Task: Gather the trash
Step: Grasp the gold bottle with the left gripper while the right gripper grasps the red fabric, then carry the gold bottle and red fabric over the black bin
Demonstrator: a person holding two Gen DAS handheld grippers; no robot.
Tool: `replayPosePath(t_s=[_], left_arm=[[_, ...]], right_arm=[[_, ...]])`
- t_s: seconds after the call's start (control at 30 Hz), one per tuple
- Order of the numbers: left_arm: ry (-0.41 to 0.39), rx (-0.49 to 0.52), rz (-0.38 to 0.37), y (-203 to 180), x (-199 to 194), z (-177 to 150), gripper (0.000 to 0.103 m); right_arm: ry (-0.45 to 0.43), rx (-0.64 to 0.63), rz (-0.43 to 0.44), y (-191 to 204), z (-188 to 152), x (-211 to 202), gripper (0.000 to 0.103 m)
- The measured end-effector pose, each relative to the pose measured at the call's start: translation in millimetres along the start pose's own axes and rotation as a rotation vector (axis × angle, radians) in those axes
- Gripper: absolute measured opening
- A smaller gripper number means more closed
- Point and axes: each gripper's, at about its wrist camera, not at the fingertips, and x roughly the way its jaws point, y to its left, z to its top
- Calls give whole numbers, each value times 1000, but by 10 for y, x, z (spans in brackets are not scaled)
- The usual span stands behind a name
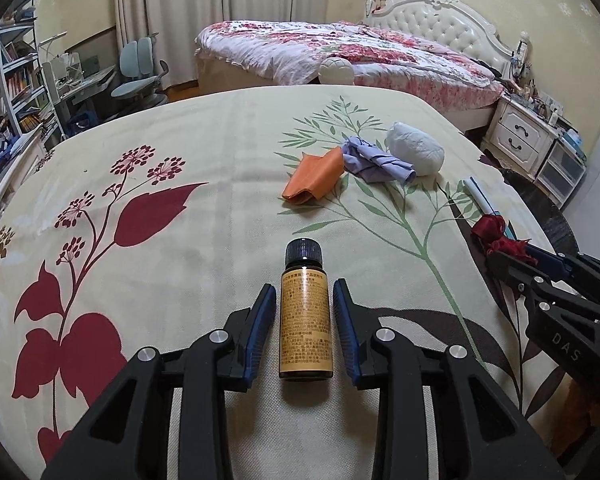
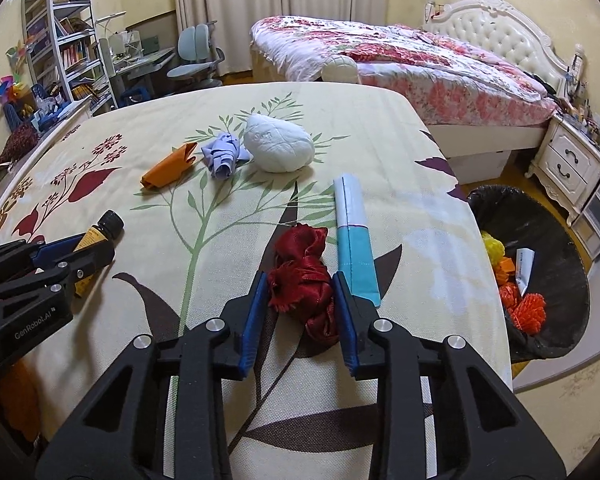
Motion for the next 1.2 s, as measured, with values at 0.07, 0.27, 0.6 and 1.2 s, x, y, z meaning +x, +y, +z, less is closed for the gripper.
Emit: replayPosePath(t_s=[0.07,0.27,0.6,1.2], left_arm=[[-8,-6,3,12,-21,-5,44],[0,-9,10,27,-41,-33,44],[-39,9,15,-13,-125,-58,27],[-151,47,-92,-597,-321,241,27]], right_arm=[[-5,2,0,1,1,-17,31],[-20,15,5,-30,18,-57,31],[-48,46,14,-107,31,-157,31],[-163,141,-81,-680,154,-603,31]])
